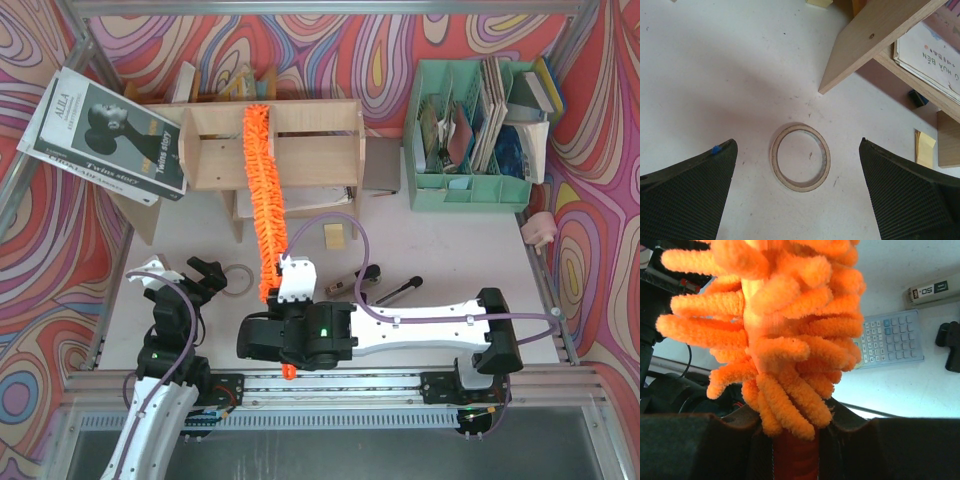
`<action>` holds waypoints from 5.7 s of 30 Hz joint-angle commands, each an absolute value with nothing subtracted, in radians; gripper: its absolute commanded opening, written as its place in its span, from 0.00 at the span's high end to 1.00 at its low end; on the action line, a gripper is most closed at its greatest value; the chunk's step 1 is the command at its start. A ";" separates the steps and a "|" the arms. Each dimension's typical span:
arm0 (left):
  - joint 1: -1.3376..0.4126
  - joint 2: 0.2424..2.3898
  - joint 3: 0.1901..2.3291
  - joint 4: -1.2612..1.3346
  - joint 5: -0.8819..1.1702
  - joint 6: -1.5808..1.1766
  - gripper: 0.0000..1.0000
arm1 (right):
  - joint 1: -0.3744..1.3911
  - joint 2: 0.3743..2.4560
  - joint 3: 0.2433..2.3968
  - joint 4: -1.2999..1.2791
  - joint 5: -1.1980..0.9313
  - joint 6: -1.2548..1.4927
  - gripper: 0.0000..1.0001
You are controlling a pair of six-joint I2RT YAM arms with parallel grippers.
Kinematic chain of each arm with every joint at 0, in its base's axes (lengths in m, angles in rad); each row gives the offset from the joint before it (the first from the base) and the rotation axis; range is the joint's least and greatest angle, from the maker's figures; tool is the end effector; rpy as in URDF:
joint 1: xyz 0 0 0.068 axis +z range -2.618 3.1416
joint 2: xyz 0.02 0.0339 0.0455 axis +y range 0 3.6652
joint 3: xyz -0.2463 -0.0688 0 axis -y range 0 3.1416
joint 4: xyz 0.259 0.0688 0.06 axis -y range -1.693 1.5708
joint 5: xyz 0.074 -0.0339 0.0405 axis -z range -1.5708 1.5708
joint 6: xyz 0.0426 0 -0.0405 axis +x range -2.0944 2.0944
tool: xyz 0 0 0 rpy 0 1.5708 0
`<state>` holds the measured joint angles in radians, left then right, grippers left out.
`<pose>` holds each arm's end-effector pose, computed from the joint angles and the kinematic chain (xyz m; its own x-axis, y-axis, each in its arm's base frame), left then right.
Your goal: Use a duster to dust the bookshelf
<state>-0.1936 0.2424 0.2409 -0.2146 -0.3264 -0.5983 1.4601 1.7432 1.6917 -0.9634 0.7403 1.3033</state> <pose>0.1515 -0.0158 0.2077 -0.1034 -0.5234 -0.8458 -0.2219 0.8411 -0.4933 0.0705 0.3741 0.3132 -0.6945 0.1967 -0.6920 -0.0930 0.9293 0.3575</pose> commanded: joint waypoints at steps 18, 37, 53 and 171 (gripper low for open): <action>-0.189 0.235 0.225 -0.207 -0.337 -0.603 0.02 | 1.419 1.912 1.849 -0.696 0.538 0.907 1.00; -0.189 0.241 0.221 -0.204 -0.337 -0.603 0.01 | 1.419 1.799 1.765 -0.973 0.759 1.275 1.00; -0.189 0.245 0.224 -0.204 -0.336 -0.603 0.01 | 1.434 1.531 1.586 -0.679 0.813 0.943 1.00; -0.189 0.235 0.224 -0.206 -0.338 -0.603 0.02 | 1.406 1.517 1.512 -1.260 0.808 1.530 1.00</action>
